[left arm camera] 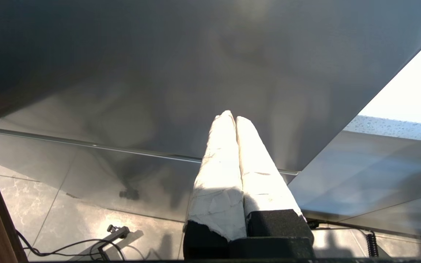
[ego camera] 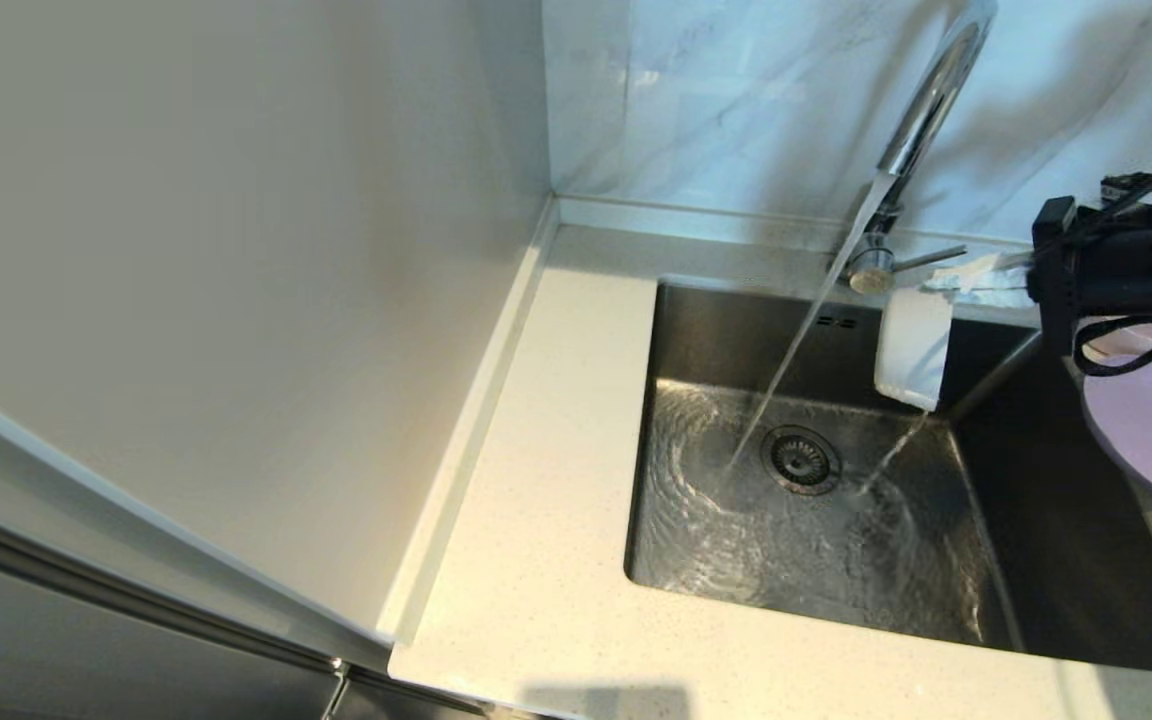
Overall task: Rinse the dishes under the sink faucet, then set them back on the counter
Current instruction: Rinse the bowl
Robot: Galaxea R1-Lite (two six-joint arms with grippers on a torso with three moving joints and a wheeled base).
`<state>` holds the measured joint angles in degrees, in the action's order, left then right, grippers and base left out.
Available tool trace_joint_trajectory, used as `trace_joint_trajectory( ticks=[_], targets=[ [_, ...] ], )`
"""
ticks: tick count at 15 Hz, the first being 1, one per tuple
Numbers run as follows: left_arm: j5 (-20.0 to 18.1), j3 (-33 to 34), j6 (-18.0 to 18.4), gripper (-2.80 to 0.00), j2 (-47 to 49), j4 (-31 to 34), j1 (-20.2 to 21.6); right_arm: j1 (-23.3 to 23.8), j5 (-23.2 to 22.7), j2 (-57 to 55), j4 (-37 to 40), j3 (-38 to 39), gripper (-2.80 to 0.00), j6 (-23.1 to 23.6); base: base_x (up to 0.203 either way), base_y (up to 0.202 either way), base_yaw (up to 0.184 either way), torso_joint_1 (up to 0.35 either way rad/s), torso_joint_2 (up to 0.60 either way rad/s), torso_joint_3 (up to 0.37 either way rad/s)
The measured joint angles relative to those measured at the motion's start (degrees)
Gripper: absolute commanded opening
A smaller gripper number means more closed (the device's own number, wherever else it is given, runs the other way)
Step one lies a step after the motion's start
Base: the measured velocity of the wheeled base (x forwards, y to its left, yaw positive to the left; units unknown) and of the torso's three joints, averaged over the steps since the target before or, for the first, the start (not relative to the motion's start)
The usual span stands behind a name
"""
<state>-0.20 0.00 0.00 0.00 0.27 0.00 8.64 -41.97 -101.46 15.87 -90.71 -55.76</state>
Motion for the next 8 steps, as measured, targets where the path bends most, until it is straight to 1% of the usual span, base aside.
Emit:
trace_joint_trajectory(
  ticks=[2, 5, 6, 7, 8],
  targets=[
    [0.0, 0.0, 0.0, -2.8, 0.0, 0.0, 0.0, 0.0, -1.3, -1.1, -1.9, -1.6, -2.8, -5.7, 0.0, 0.0, 0.0, 0.0, 0.0, 0.0],
    [0.0, 0.0, 0.0, -2.8, 0.0, 0.0, 0.0, 0.1, -2.9, -2.7, -6.9, -3.9, -2.8, -17.1, 0.0, 0.0, 0.0, 0.0, 0.0, 0.0],
    [0.0, 0.0, 0.0, -2.8, 0.0, 0.0, 0.0, 0.2, -3.6, -3.1, -8.1, -4.3, -2.8, -20.1, 0.0, 0.0, 0.0, 0.0, 0.0, 0.0],
    [0.0, 0.0, 0.0, -2.8, 0.0, 0.0, 0.0, 0.2, -4.2, -3.4, -8.4, -4.5, -2.8, -21.4, 0.0, 0.0, 0.0, 0.0, 0.0, 0.0],
    [0.0, 0.0, 0.0, -2.8, 0.0, 0.0, 0.0, 0.2, -4.4, -3.6, -8.4, -4.7, -2.8, -21.8, 0.0, 0.0, 0.0, 0.0, 0.0, 0.0]
  ],
)
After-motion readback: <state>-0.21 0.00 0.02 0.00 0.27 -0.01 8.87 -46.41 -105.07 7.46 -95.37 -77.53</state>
